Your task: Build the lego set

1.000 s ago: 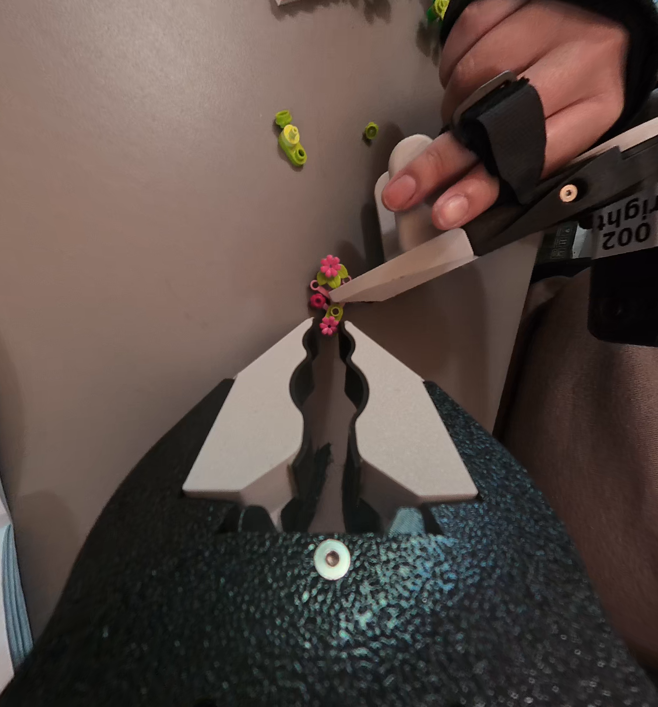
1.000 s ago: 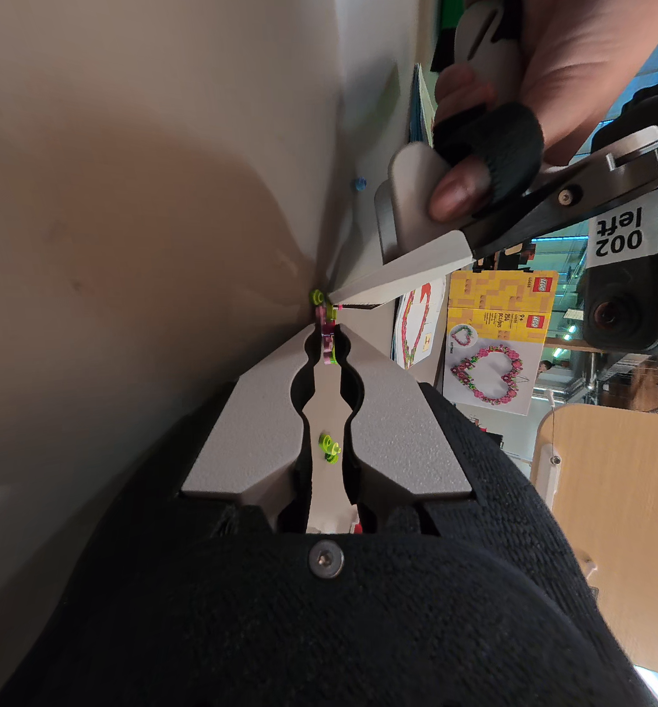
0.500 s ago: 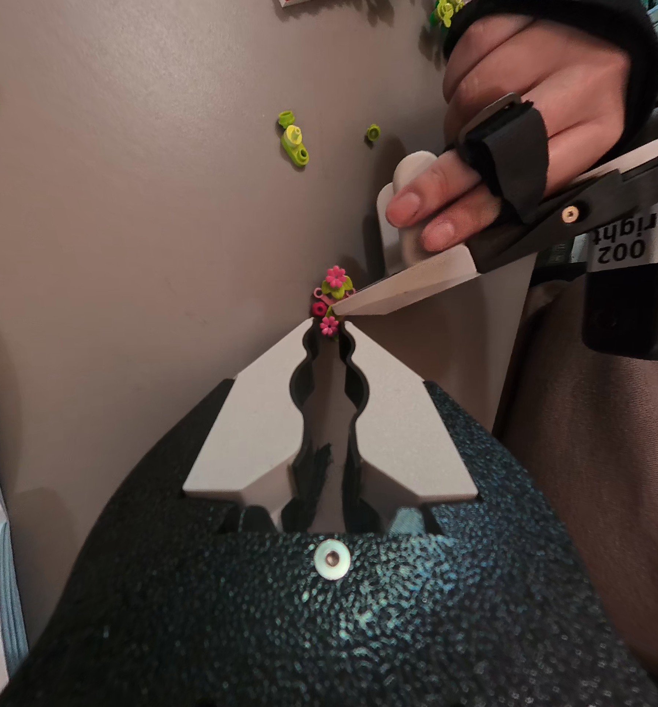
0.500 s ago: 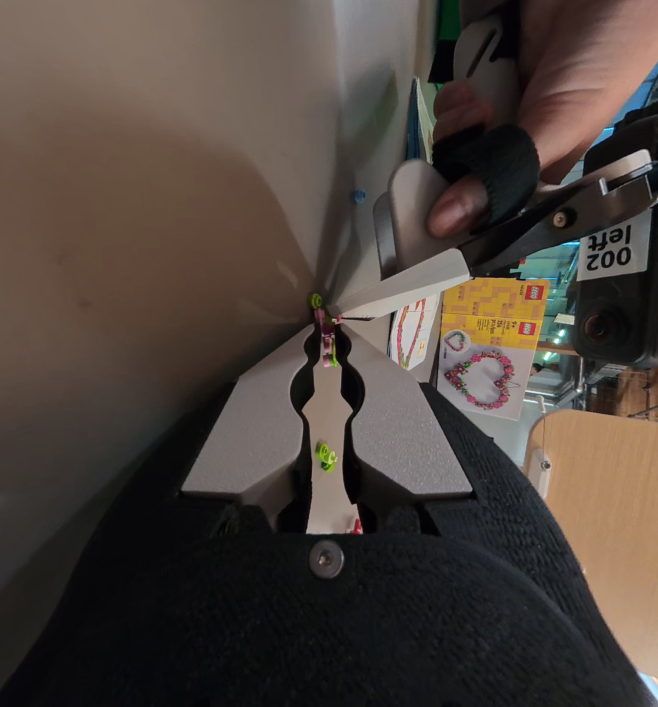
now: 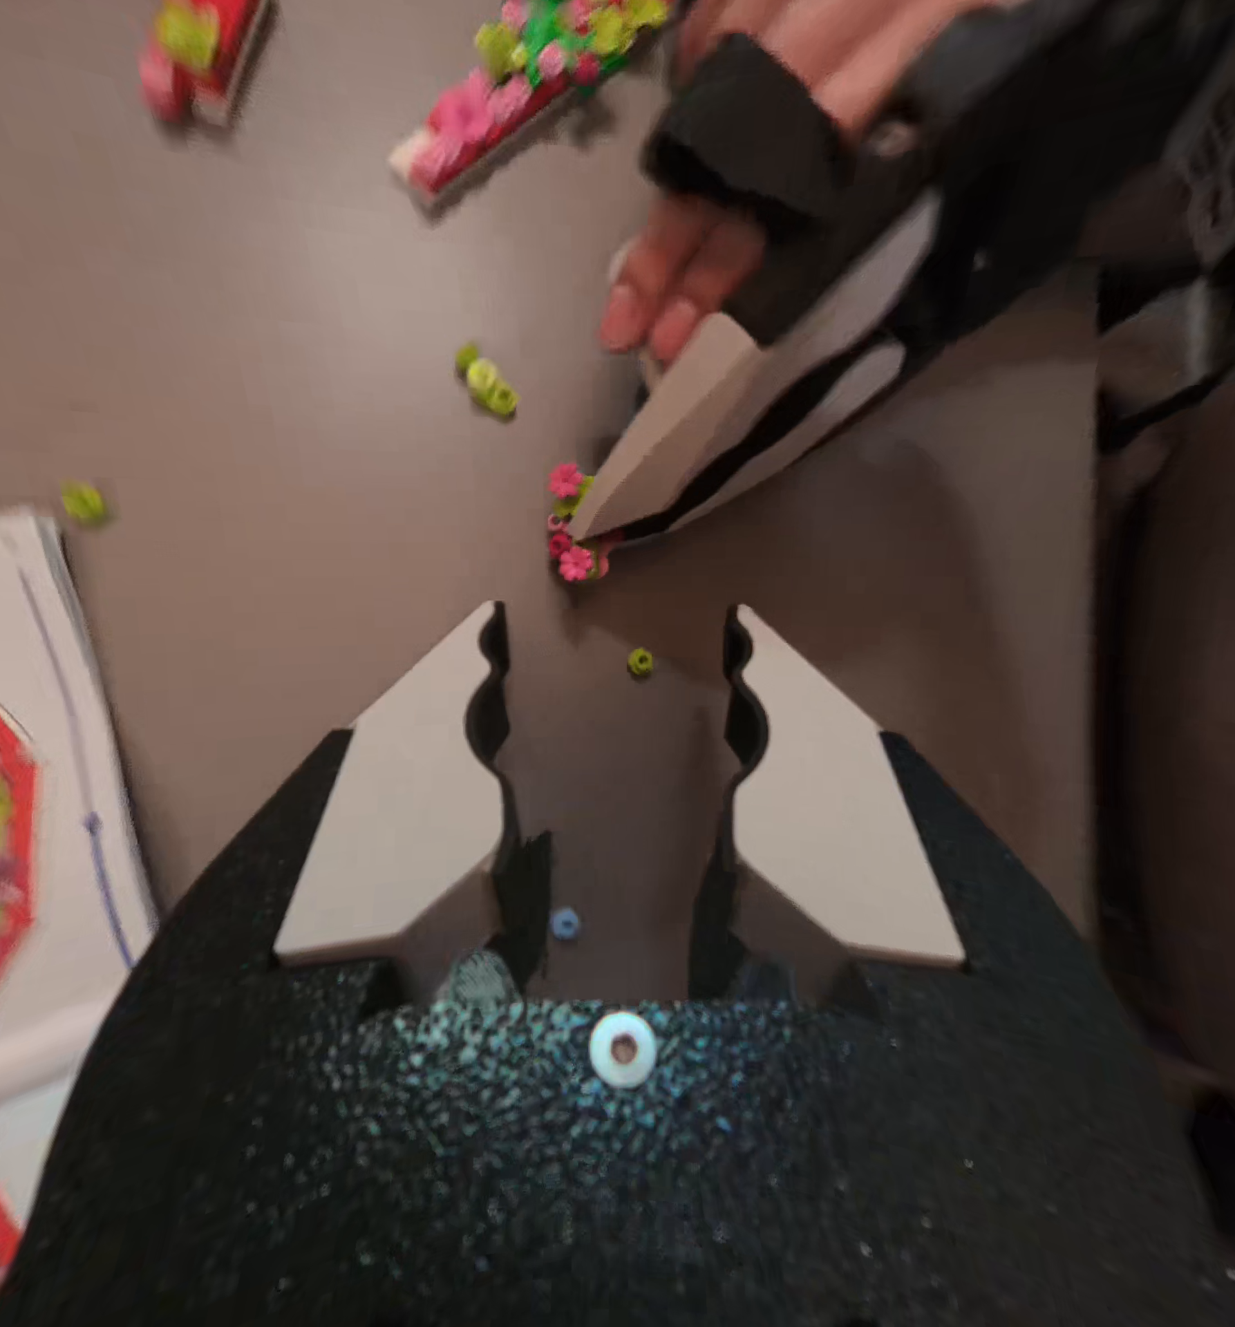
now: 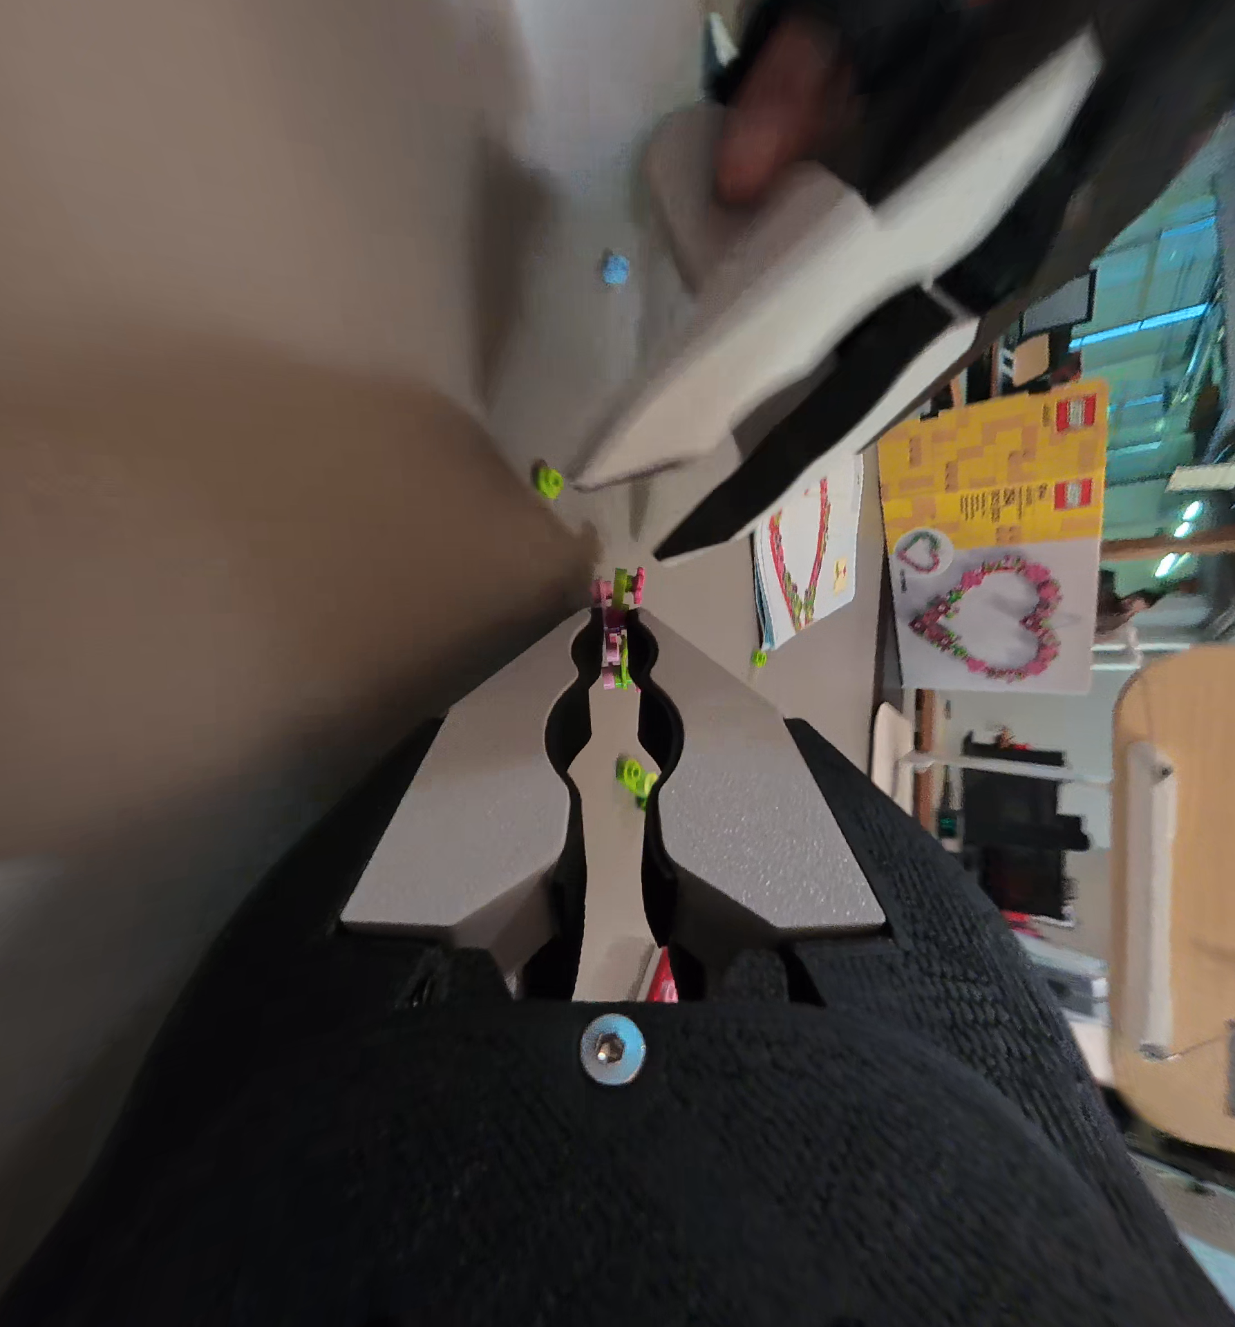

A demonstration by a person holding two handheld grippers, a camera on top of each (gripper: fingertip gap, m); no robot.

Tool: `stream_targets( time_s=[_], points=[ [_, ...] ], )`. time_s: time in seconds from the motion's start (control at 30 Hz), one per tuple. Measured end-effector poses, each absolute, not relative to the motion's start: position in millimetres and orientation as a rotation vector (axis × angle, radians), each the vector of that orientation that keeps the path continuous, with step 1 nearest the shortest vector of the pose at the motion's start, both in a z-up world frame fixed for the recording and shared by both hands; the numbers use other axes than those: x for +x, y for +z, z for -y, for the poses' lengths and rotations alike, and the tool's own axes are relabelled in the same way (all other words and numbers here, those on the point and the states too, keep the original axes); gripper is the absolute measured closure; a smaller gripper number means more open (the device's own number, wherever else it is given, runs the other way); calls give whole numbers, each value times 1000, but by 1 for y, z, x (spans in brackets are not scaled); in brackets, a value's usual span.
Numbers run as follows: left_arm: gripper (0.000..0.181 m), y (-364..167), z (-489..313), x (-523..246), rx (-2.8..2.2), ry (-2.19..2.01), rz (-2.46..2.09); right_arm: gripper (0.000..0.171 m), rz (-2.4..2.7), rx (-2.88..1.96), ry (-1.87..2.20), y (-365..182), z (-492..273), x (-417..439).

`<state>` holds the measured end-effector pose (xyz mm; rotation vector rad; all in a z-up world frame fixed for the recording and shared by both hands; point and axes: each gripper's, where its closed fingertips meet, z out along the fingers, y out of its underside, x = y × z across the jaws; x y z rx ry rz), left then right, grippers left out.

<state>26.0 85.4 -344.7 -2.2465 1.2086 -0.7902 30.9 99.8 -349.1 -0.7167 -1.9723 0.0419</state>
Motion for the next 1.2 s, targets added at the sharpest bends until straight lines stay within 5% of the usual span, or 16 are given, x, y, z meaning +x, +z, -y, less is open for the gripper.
stream_targets(
  time_s=[0.13, 0.4, 0.87, 1.2],
  points=[
    [111, -340, -103, 40, -1883, -425, -1400, 167, 1923, -800, 134, -340, -106, 39],
    [144, -335, -97, 58, -1520, -256, -1533, 167, 1900, -867, 247, -336, -109, 53],
    [168, -327, -105, 63, -1451, -166, -1479, 167, 1872, -885, 350, -330, -105, 53],
    [170, -327, -107, 61, -1427, -113, -1482, 166, 1861, -899, 371, -329, -105, 53]
  ],
)
